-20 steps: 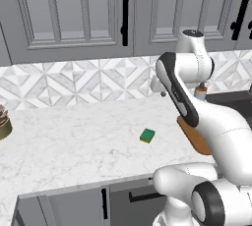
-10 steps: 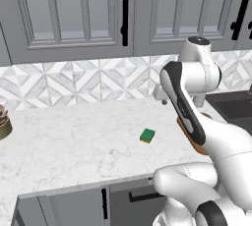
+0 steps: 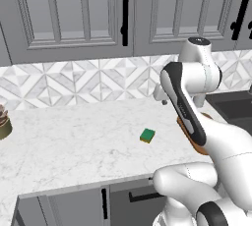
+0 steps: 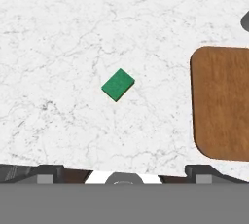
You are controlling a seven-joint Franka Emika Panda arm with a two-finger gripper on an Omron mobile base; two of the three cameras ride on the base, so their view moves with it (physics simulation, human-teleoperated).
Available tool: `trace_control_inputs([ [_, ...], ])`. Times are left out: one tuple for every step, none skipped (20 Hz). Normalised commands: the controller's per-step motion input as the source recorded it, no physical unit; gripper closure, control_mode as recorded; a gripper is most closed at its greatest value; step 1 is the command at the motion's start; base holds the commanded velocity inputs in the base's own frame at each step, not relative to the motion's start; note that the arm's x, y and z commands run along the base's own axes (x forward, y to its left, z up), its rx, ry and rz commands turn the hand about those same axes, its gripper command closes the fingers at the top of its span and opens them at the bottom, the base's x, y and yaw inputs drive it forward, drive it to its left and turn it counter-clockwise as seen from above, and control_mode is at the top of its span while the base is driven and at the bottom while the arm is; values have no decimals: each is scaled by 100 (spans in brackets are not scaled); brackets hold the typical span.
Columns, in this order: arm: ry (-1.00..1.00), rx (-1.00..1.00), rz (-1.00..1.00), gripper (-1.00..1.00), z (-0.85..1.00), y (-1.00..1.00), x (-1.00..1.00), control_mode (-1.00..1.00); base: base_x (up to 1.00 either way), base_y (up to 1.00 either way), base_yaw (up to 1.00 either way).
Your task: Pick up the sponge from the counter and clean the cutting board by briefly scrubbing or pressing down on the cutting board. Once finished, release the sponge.
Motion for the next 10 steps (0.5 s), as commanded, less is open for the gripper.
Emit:
trace_control_inputs([
  [0, 0, 0, -100, 0, 0, 0, -100, 0, 0, 0],
  [0, 0, 0, -100, 0, 0, 0, -100, 0, 0, 0],
  [0, 0, 0, -100, 0, 0, 0, -100, 0, 0, 0],
  [0, 0, 0, -100, 0, 0, 0, -100, 0, 0, 0],
  [0, 0, 0, -100, 0, 0, 0, -100, 0, 0, 0],
  [0, 0, 0, -100, 0, 0, 0, -100, 0, 0, 0],
  [0, 0, 0, -100, 0, 0, 0, -100, 0, 0, 0],
  [0, 0, 0, -100, -2, 0, 0, -100, 0, 0, 0],
  [-4, 0, 0, -100, -17, 0, 0, -100, 0, 0, 0],
  [-6, -1, -4, -100, -41, 8, 19, -100, 0, 0, 0],
])
